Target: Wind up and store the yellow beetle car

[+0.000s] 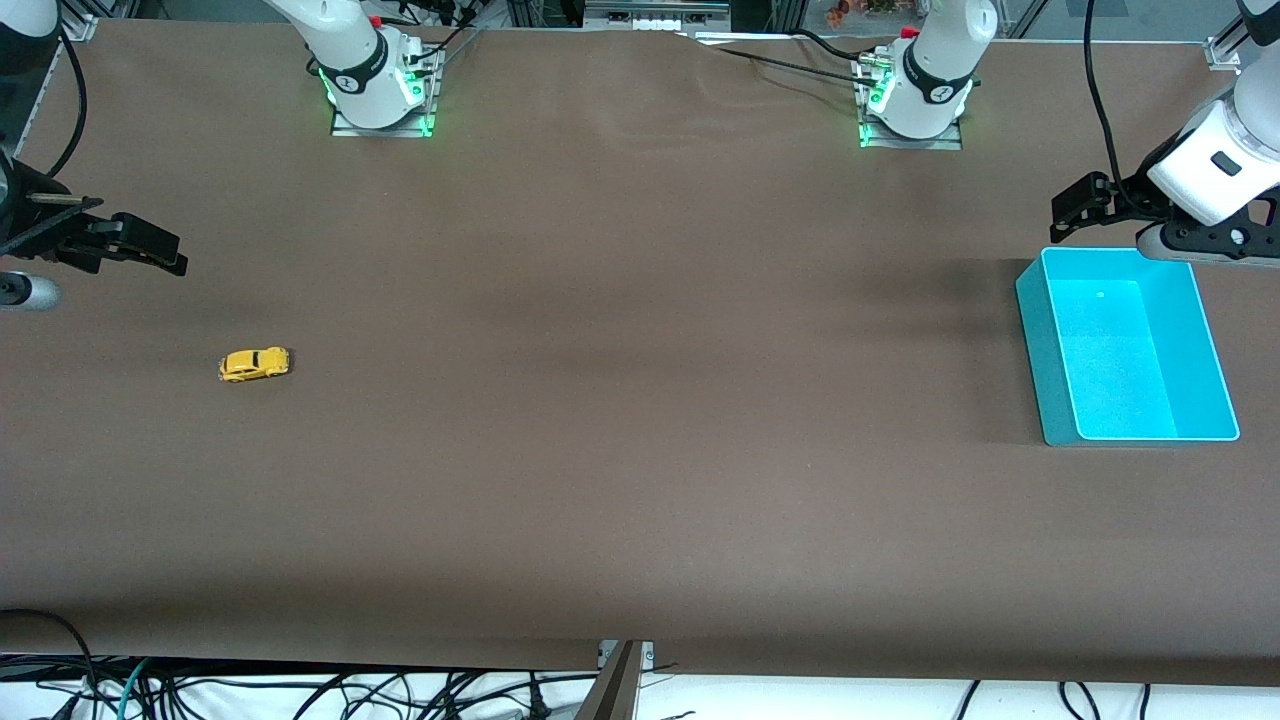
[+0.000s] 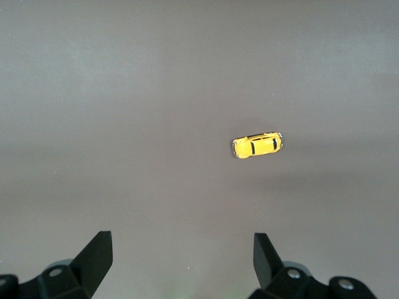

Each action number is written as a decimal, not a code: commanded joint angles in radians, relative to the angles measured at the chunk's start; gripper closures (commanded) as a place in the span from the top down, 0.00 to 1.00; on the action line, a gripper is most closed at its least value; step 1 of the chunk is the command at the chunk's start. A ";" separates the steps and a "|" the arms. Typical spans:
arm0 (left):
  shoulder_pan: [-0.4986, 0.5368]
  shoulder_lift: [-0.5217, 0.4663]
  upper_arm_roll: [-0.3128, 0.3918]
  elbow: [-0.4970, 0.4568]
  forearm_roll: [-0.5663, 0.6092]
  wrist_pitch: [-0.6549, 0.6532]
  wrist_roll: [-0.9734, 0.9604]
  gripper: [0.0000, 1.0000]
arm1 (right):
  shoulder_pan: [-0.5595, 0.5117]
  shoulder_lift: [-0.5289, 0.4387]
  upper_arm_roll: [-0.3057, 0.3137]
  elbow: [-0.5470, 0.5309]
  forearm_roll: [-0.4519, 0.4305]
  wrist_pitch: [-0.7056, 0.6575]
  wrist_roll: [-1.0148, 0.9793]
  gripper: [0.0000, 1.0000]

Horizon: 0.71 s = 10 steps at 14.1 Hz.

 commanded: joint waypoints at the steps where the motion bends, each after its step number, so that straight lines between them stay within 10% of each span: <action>1: 0.017 -0.013 0.002 -0.008 0.008 -0.010 0.018 1.00 | -0.010 0.008 0.008 0.023 -0.015 -0.007 -0.011 1.00; 10: 0.034 -0.010 0.004 -0.005 0.005 -0.001 0.021 1.00 | -0.014 0.011 0.008 0.023 -0.014 -0.006 -0.055 1.00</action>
